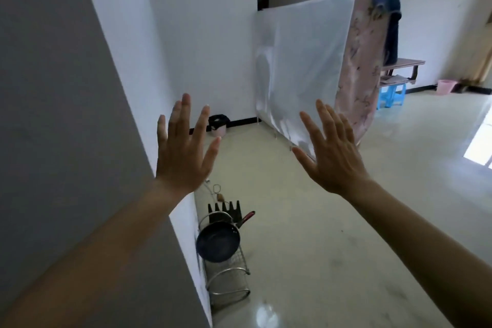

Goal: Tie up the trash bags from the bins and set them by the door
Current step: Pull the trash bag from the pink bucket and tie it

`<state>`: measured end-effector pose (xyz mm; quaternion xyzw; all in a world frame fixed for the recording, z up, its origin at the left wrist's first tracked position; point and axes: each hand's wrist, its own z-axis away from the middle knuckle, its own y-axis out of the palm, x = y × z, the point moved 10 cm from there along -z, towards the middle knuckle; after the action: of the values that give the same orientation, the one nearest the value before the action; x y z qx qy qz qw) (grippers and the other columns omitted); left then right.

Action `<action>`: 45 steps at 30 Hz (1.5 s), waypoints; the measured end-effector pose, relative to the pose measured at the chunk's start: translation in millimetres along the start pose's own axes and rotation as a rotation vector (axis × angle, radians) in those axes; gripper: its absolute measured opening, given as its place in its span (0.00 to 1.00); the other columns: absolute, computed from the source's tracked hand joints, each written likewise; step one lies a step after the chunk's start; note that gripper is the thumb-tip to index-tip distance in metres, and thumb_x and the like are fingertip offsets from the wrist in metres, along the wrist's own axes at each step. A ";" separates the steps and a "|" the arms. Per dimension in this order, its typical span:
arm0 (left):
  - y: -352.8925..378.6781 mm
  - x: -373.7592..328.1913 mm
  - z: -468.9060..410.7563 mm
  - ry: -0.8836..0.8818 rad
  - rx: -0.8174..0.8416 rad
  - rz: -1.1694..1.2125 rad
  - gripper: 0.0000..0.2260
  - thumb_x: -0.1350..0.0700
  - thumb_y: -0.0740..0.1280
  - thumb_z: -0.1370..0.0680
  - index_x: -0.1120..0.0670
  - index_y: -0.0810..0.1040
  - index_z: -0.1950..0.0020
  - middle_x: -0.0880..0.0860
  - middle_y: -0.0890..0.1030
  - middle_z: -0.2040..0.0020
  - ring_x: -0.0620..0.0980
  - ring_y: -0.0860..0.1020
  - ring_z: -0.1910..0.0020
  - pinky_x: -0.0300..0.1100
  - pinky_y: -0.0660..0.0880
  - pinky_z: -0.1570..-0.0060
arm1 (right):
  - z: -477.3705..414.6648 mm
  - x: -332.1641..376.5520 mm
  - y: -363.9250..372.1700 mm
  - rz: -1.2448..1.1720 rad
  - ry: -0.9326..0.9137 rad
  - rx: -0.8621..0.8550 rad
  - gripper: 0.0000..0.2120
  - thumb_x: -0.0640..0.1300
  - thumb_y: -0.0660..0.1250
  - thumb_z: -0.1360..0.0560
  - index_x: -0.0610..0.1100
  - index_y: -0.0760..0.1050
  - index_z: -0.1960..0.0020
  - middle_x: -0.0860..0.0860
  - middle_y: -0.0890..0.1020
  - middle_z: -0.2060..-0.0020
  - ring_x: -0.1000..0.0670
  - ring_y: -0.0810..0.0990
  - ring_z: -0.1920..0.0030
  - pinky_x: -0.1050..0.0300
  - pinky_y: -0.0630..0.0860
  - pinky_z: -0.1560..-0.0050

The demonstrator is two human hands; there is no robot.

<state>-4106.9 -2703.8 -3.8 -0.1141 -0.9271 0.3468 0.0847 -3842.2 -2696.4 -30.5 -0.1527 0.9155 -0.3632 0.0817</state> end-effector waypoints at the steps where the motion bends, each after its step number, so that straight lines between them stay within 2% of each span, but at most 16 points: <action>1: 20.1 -10.9 -13.1 -0.030 0.016 0.024 0.28 0.43 0.55 0.17 0.54 0.60 0.20 0.61 0.51 0.18 0.60 0.53 0.20 0.65 0.52 0.26 | -4.0 -22.2 5.3 0.006 0.011 0.006 0.35 0.63 0.54 0.20 0.45 0.54 0.19 0.39 0.52 0.20 0.39 0.53 0.20 0.36 0.55 0.23; 4: 73.1 -37.1 -44.6 -0.037 0.076 0.054 0.29 0.42 0.54 0.18 0.53 0.58 0.20 0.61 0.51 0.18 0.60 0.54 0.20 0.66 0.53 0.26 | -26.4 -75.9 24.5 0.011 0.035 0.013 0.35 0.62 0.57 0.20 0.45 0.55 0.19 0.39 0.53 0.20 0.38 0.54 0.21 0.36 0.55 0.23; 7: 118.7 -42.6 -82.2 -0.028 0.083 0.050 0.29 0.42 0.54 0.18 0.53 0.58 0.19 0.61 0.52 0.18 0.60 0.54 0.20 0.66 0.54 0.26 | -60.9 -112.8 58.1 0.000 0.024 0.013 0.35 0.61 0.57 0.20 0.45 0.56 0.20 0.39 0.54 0.20 0.38 0.56 0.21 0.36 0.55 0.23; 15: 270.3 -12.8 -174.6 -0.084 0.056 0.118 0.30 0.42 0.55 0.19 0.54 0.59 0.20 0.60 0.50 0.18 0.59 0.53 0.20 0.67 0.55 0.27 | -152.0 -164.7 206.0 0.036 -0.031 0.061 0.36 0.64 0.55 0.21 0.47 0.54 0.19 0.39 0.53 0.20 0.39 0.53 0.20 0.36 0.53 0.22; 19: 360.4 13.4 -243.7 -0.120 0.126 0.155 0.31 0.40 0.52 0.19 0.54 0.58 0.20 0.59 0.49 0.18 0.58 0.51 0.20 0.67 0.54 0.27 | -221.7 -203.8 273.6 0.051 0.002 0.102 0.36 0.63 0.55 0.21 0.48 0.53 0.19 0.40 0.53 0.20 0.40 0.53 0.20 0.38 0.53 0.22; 25: 463.2 21.8 -352.9 -0.101 0.107 0.201 0.30 0.41 0.52 0.19 0.54 0.59 0.20 0.60 0.52 0.19 0.60 0.52 0.21 0.66 0.54 0.26 | -309.3 -280.7 345.9 0.043 0.036 0.037 0.35 0.61 0.58 0.20 0.47 0.54 0.19 0.40 0.55 0.20 0.40 0.54 0.20 0.40 0.51 0.22; 30: 585.7 14.2 -426.6 -0.064 0.101 0.219 0.29 0.41 0.53 0.19 0.54 0.59 0.21 0.60 0.52 0.19 0.59 0.54 0.21 0.65 0.55 0.27 | -367.0 -367.8 458.1 -0.019 0.096 0.045 0.35 0.60 0.57 0.20 0.47 0.53 0.19 0.41 0.53 0.20 0.41 0.52 0.20 0.41 0.49 0.21; 34: 685.8 20.2 -476.7 -0.127 0.121 0.217 0.30 0.41 0.53 0.19 0.54 0.58 0.20 0.60 0.52 0.19 0.60 0.53 0.20 0.66 0.57 0.27 | -418.1 -426.4 549.9 -0.050 0.054 0.081 0.35 0.60 0.57 0.20 0.46 0.54 0.19 0.40 0.54 0.20 0.41 0.52 0.20 0.38 0.52 0.22; 40: 798.6 75.8 -579.3 -0.242 0.142 0.130 0.29 0.42 0.54 0.19 0.53 0.60 0.20 0.60 0.52 0.19 0.60 0.53 0.20 0.66 0.55 0.26 | -556.9 -499.8 685.7 -0.130 0.018 0.155 0.34 0.62 0.54 0.20 0.47 0.53 0.19 0.41 0.53 0.20 0.41 0.52 0.20 0.40 0.52 0.22; 45: 877.3 157.0 -613.4 -0.344 0.204 0.021 0.29 0.41 0.51 0.18 0.53 0.60 0.20 0.62 0.54 0.19 0.63 0.55 0.21 0.68 0.59 0.29 | -644.9 -488.3 805.3 -0.250 -0.014 0.185 0.34 0.63 0.53 0.20 0.48 0.53 0.19 0.41 0.50 0.19 0.41 0.51 0.20 0.41 0.51 0.22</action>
<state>-3978.6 -1635.3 -115.7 -0.0536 -0.8867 0.4542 -0.0674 -3728.6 -1562.8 -101.2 -0.2598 0.8514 -0.4523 0.0560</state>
